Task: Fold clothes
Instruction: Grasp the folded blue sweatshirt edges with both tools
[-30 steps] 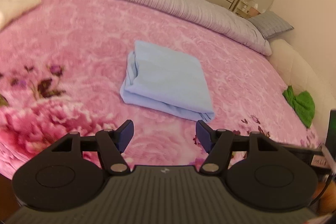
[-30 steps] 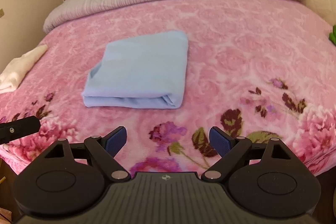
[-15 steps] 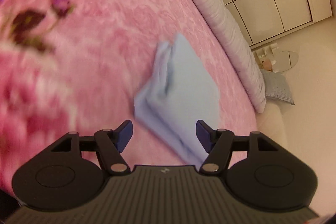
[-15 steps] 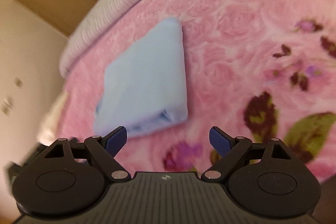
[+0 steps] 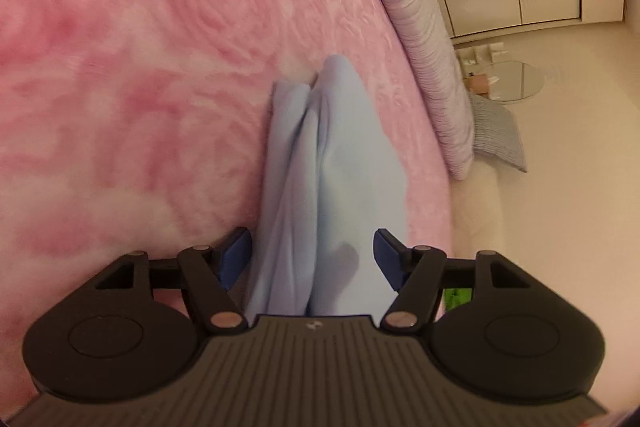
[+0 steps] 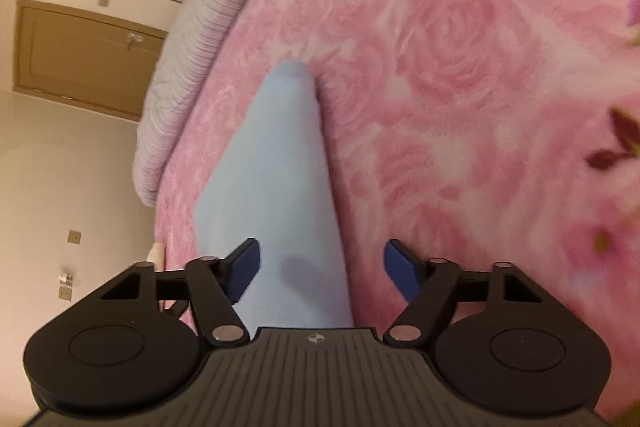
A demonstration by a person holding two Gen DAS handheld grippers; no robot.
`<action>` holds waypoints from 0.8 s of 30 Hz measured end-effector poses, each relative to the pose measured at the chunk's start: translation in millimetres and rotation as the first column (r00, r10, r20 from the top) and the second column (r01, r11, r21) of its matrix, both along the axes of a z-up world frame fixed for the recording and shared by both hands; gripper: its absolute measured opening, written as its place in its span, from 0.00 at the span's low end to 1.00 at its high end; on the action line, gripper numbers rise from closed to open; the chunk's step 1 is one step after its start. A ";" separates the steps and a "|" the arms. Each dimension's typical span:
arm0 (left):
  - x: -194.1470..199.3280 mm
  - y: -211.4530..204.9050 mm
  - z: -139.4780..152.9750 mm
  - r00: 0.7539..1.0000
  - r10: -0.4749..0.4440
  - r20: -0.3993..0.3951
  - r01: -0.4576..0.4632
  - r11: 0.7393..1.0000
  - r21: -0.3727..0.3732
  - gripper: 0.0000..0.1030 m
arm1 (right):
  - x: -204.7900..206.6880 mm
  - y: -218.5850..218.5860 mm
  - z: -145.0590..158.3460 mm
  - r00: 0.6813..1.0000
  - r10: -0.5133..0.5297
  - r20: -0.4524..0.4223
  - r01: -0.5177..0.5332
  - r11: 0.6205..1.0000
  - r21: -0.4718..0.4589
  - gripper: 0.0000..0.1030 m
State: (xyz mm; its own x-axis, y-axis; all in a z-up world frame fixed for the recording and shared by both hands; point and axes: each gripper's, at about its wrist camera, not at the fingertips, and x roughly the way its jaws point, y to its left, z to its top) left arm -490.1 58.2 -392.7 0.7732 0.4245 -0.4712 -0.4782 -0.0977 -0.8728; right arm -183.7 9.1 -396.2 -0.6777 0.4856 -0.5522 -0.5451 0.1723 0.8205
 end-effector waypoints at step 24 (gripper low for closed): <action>28.1 54.0 -10.8 0.975 -0.223 0.001 0.223 0.975 0.019 0.22 | -25.6 45.6 -30.9 0.985 0.137 -0.109 -0.133 0.990 0.043 0.24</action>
State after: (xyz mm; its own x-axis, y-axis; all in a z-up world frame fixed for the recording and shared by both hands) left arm -462.0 112.2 -403.5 0.8507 0.2495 -0.4627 -0.4839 0.0275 -0.8747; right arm -209.3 54.6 -427.1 -0.7945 0.4036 -0.4537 -0.4662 0.0733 0.8816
